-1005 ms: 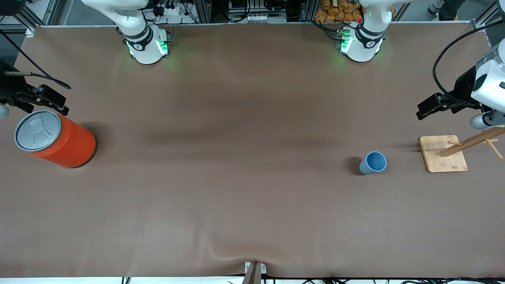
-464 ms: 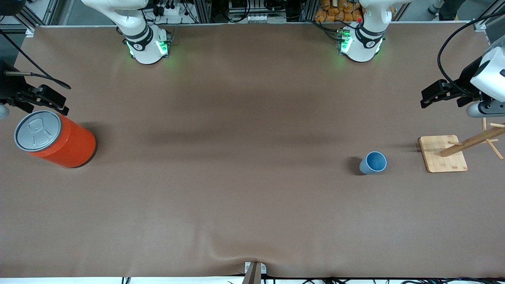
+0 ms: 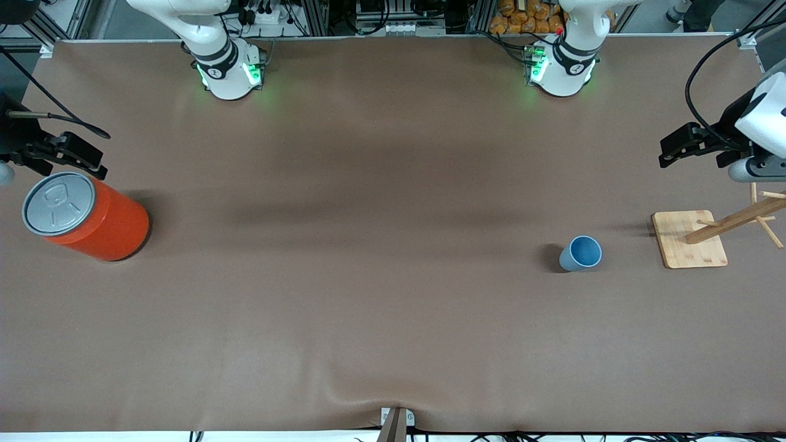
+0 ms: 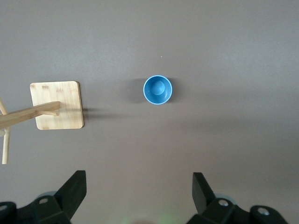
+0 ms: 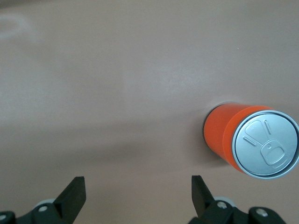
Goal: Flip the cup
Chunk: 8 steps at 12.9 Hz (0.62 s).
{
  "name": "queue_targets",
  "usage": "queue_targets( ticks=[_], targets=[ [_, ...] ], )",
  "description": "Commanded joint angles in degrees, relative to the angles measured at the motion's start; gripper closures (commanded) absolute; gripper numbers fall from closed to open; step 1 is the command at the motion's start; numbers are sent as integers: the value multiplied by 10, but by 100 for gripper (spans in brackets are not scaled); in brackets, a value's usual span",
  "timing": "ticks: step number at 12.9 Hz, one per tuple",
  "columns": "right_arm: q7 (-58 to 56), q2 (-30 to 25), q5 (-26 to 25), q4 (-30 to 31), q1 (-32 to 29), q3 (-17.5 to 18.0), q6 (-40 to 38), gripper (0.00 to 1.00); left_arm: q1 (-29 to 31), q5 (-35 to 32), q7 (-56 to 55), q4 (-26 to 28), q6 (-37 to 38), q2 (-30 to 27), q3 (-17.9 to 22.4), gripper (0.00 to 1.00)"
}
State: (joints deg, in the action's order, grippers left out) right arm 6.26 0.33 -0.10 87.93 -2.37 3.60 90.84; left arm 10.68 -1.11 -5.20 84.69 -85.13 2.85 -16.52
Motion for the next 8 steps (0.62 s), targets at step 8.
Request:
queue_targets(
  ticks=[8],
  targets=[
    [-7,5,2,-14,-12,8,-9,0,5,-15,5,-18,9,-4,3,0]
  ],
)
